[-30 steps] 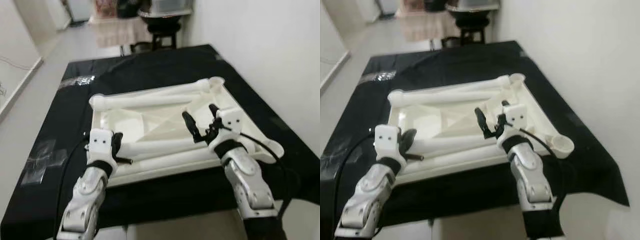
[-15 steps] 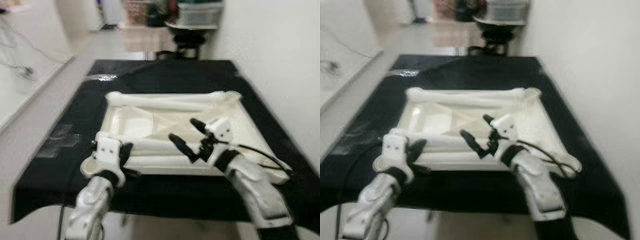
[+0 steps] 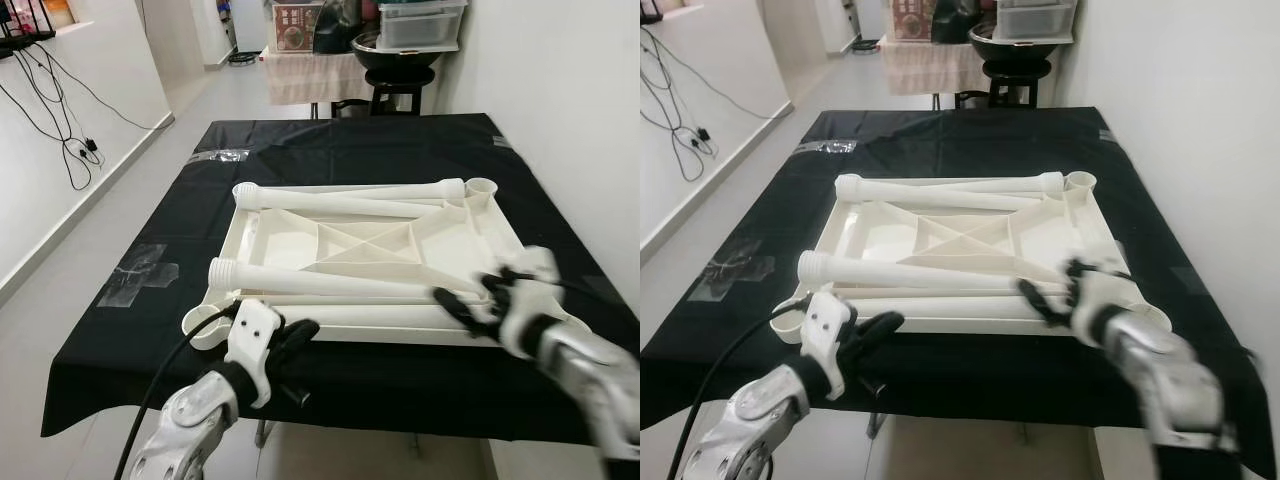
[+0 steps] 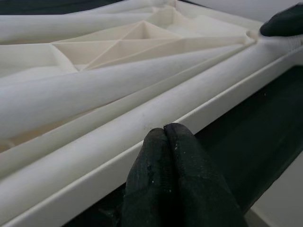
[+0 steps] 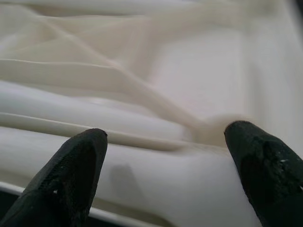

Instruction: Building children table

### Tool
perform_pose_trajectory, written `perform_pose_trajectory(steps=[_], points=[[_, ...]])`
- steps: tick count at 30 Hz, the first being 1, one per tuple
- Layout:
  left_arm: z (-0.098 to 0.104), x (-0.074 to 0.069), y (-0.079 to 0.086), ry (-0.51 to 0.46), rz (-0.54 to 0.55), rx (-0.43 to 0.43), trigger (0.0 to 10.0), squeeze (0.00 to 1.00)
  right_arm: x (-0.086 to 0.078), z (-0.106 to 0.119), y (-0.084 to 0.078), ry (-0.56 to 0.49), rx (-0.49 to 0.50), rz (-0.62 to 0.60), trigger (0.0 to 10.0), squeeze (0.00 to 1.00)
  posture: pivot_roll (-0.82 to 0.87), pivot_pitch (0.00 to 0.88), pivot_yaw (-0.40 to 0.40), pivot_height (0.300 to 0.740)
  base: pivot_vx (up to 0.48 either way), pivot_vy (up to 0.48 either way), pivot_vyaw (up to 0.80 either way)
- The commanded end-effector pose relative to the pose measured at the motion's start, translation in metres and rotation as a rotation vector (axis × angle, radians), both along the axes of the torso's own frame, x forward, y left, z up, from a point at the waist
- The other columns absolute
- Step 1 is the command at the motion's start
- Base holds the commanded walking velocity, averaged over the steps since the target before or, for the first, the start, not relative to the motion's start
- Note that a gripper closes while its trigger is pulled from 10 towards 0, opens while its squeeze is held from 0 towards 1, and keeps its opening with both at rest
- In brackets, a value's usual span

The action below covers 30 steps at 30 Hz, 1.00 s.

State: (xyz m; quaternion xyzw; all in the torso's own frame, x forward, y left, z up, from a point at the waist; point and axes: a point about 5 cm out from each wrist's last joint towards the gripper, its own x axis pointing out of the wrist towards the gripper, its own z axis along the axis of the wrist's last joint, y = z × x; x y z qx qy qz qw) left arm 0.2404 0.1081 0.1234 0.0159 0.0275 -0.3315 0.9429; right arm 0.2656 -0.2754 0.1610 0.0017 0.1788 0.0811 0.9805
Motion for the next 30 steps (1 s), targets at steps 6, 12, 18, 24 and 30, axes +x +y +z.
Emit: perform_pose_trajectory(steps=[6, 12, 18, 24, 30], points=[[-0.001, -0.001, 0.001, -0.023, -0.040, 0.028, 10.0, 0.00, -0.025, 0.017, -0.030, 0.071, 0.072, 0.008, 10.0, 0.00, -0.05, 0.063, 0.033, 0.740, 0.000, 0.000, 0.00], [-0.001, -0.002, 0.000, -0.029, -0.055, 0.031, 10.0, 0.00, -0.032, 0.014, -0.008, 0.113, 0.080, 0.134, 10.0, 0.00, -0.05, 0.063, 0.034, 0.740, 0.000, 0.000, 0.00], [0.000, -0.003, -0.003, -0.038, -0.078, 0.045, 10.0, 0.00, -0.018, 0.007, 0.006, 0.102, 0.114, 0.154, 10.0, 0.00, -0.04, 0.062, 0.035, 0.740, 0.000, 0.000, 0.00], [-0.001, -0.005, -0.005, -0.034, -0.111, 0.055, 10.0, 0.00, -0.006, 0.007, 0.006, 0.091, 0.124, 0.135, 10.0, 0.00, -0.04, 0.062, 0.033, 0.740, 0.000, 0.000, 0.00], [-0.001, -0.006, -0.007, -0.037, -0.113, 0.062, 10.0, 0.00, 0.003, 0.007, 0.003, 0.118, 0.108, 0.112, 10.0, 0.00, -0.03, 0.064, 0.024, 0.740, 0.000, 0.000, 0.00]])
